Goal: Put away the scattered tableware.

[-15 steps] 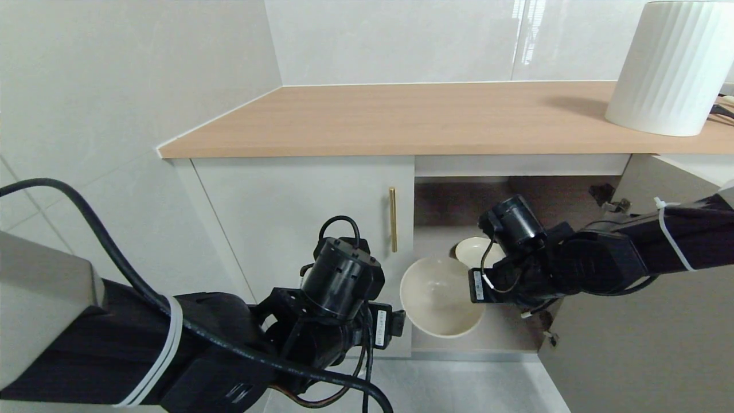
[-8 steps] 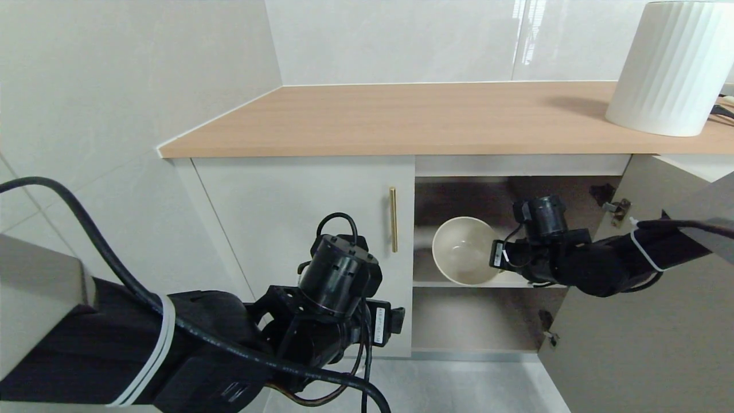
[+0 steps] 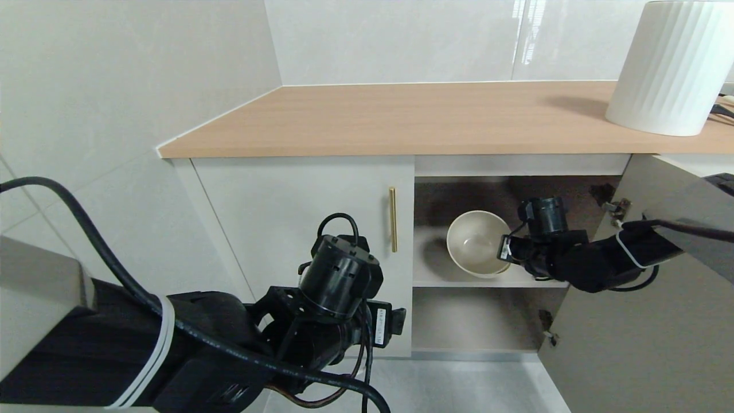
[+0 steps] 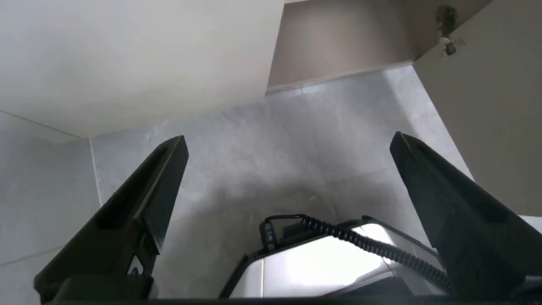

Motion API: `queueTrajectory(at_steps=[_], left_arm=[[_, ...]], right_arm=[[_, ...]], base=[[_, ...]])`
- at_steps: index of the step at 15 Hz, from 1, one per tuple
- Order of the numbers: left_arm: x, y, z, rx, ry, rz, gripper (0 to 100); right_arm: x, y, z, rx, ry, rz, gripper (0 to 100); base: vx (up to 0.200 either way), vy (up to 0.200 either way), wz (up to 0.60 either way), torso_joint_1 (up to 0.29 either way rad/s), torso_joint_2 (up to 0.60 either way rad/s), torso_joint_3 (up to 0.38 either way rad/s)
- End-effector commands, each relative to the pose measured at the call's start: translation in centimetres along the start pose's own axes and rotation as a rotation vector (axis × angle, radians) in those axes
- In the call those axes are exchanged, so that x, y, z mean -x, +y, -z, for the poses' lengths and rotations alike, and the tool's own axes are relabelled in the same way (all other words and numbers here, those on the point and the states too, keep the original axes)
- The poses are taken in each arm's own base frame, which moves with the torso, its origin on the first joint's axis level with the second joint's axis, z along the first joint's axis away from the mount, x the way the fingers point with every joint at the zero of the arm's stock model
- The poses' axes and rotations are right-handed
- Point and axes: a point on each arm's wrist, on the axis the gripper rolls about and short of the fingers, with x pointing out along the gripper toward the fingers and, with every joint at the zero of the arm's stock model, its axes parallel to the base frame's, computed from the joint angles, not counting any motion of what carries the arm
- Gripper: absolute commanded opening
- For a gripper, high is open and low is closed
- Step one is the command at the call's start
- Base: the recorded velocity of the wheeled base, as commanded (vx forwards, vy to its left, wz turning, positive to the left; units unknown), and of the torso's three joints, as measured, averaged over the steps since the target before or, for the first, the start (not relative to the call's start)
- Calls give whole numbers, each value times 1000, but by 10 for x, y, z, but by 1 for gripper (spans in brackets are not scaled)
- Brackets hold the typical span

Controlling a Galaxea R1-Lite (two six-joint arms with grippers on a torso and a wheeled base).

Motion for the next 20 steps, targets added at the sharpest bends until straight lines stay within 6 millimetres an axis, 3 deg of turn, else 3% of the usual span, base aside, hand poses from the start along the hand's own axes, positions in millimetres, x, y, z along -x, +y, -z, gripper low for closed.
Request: queueTrajectory(at_steps=[1,8,20], left_arm=[[0,0,-1,1,-2,0,100],[0,0,0,2,-1,0,100],[-1,0,1,1,3,-2,100]], right_arm=[[-11,0,0,-8,-5,5,0],[-44,-13,5,-33,-13,70,0],[-65,-18,8,-41,-15,86,0]], base=[[0,0,0,0,0,0],[0,0,0,0,0,0],[0,0,0,0,0,0]])
